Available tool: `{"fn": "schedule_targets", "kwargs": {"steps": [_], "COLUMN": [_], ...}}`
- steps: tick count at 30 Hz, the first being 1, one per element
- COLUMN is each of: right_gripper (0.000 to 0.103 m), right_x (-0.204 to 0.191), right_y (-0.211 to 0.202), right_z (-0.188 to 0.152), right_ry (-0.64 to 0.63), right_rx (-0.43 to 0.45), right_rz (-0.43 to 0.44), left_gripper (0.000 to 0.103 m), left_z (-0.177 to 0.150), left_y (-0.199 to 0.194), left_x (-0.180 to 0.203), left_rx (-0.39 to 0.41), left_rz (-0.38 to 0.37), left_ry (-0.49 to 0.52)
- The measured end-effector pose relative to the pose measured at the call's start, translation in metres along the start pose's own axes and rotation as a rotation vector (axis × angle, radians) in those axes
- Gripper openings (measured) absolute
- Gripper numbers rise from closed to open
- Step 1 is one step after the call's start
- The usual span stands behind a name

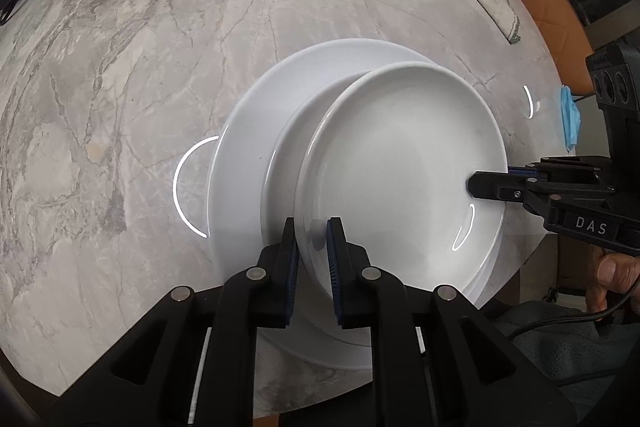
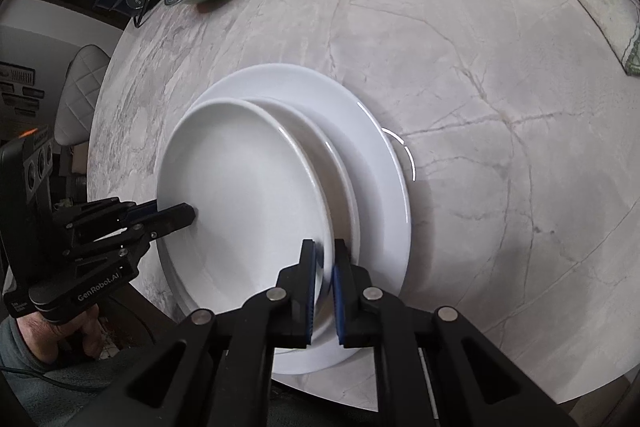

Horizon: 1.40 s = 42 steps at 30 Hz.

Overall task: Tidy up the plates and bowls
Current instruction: 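Open both grippers and lift them off the stack, then grasp the blue-patterned bowl's rim with both grippers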

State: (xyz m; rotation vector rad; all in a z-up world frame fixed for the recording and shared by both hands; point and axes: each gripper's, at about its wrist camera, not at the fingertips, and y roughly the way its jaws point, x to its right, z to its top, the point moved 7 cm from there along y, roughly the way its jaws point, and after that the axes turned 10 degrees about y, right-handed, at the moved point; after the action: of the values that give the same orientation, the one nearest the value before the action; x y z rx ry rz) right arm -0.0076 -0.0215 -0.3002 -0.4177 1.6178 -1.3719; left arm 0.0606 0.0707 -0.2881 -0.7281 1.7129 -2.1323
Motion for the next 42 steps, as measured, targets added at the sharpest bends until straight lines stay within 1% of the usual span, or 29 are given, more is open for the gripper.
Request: {"fn": "schedule_targets", "kwargs": {"steps": [2, 3, 4, 5, 6, 7, 8, 9, 11, 15, 18, 21, 22, 24, 26, 28, 29, 31, 33, 35, 36, 37, 38, 39, 41, 42], "right_gripper": [0.013, 0.015, 0.023, 0.033, 0.038, 0.046, 0.051, 0.053, 0.057, 0.058, 0.059, 0.061, 0.063, 0.064, 0.064, 0.064, 0.064, 0.064, 0.066, 0.067, 0.069, 0.072, 0.072, 0.072, 0.071, 0.071], "right_x": [-0.001, -0.003, -0.004, -0.006, -0.009, -0.011, -0.013, -0.016, -0.018, -0.017, -0.016, -0.014, -0.012, -0.007, -0.007, -0.013, -0.020, -0.038, -0.059, -0.081, -0.093, -0.104, -0.113, -0.120, -0.136, -0.138], "right_y": [0.000, 0.000, 0.000, -0.001, -0.002, -0.003, -0.005, -0.006, -0.008, -0.009, -0.016, -0.028, -0.033, -0.040, -0.048, -0.059, -0.065, -0.078, -0.085, -0.085, -0.081, -0.072, -0.063, -0.057, -0.039, -0.029], "right_z": [0.000, -0.001, -0.002, -0.003, -0.003, -0.004, -0.004, -0.004, -0.002, 0.002, 0.006, 0.012, 0.015, 0.023, 0.037, 0.060, 0.075, 0.113, 0.157, 0.203, 0.225, 0.244, 0.264, 0.280, 0.304, 0.313], "right_ry": [-0.017, -0.022, -0.025, -0.026, -0.027, -0.028, -0.031, -0.036, -0.041, -0.019, -0.011, 0.010, 0.020, 0.048, 0.074, 0.078, 0.074, 0.035, -0.016, -0.076, -0.106, -0.126, -0.135, -0.141, -0.165, -0.169], "right_rx": [-0.001, 0.000, 0.002, 0.005, 0.011, 0.017, 0.021, 0.027, 0.032, 0.020, 0.024, 0.052, 0.067, 0.086, 0.096, 0.109, 0.118, 0.135, 0.140, 0.147, 0.139, 0.112, 0.100, 0.099, 0.059, 0.045], "right_rz": [-0.011, -0.011, -0.005, 0.006, 0.018, 0.028, 0.032, 0.030, 0.035, 0.055, 0.060, 0.064, 0.064, 0.070, 0.097, 0.147, 0.184, 0.255, 0.301, 0.308, 0.305, 0.295, 0.278, 0.267, 0.265, 0.240], "left_gripper": [0.013, 0.016, 0.018, 0.023, 0.038, 0.051, 0.072, 0.074, 0.074, 0.074, 0.074, 0.074, 0.074, 0.074, 0.074, 0.074, 0.074, 0.074, 0.074, 0.074, 0.074, 0.074, 0.074, 0.074, 0.074, 0.074], "left_z": [0.001, 0.002, 0.000, 0.001, 0.003, 0.004, 0.006, 0.007, 0.007, 0.003, 0.002, -0.001, -0.001, 0.000, 0.008, 0.023, 0.033, 0.057, 0.085, 0.114, 0.128, 0.140, 0.151, 0.160, 0.170, 0.173], "left_y": [-0.004, -0.008, -0.016, -0.022, -0.028, -0.033, -0.038, -0.044, -0.051, -0.065, -0.069, -0.064, -0.061, -0.059, -0.060, -0.067, -0.072, -0.085, -0.096, -0.104, -0.105, -0.105, -0.104, -0.099, -0.085, -0.078], "left_x": [0.001, 0.001, -0.002, -0.003, -0.006, -0.010, -0.015, -0.022, -0.039, -0.073, -0.090, -0.105, -0.108, -0.117, -0.126, -0.142, -0.152, -0.172, -0.191, -0.207, -0.214, -0.222, -0.228, -0.234, -0.249, -0.253], "left_rx": [0.003, 0.014, 0.031, 0.052, 0.073, 0.086, 0.106, 0.133, 0.156, 0.173, 0.186, 0.189, 0.190, 0.193, 0.207, 0.238, 0.257, 0.309, 0.341, 0.366, 0.371, 0.367, 0.360, 0.342, 0.283, 0.270], "left_rz": [0.016, 0.015, 0.004, -0.009, -0.013, 0.000, 0.007, -0.001, -0.018, -0.021, -0.031, -0.039, -0.047, -0.055, -0.069, -0.084, -0.077, -0.065, -0.026, 0.009, 0.018, 0.036, 0.058, 0.073, 0.106, 0.099], "left_ry": [-0.001, -0.006, -0.013, -0.023, -0.034, -0.046, -0.065, -0.095, -0.167, -0.281, -0.344, -0.403, -0.418, -0.439, -0.461, -0.488, -0.500, -0.516, -0.519, -0.514, -0.513, -0.512, -0.509, -0.505, -0.523, -0.537]}}
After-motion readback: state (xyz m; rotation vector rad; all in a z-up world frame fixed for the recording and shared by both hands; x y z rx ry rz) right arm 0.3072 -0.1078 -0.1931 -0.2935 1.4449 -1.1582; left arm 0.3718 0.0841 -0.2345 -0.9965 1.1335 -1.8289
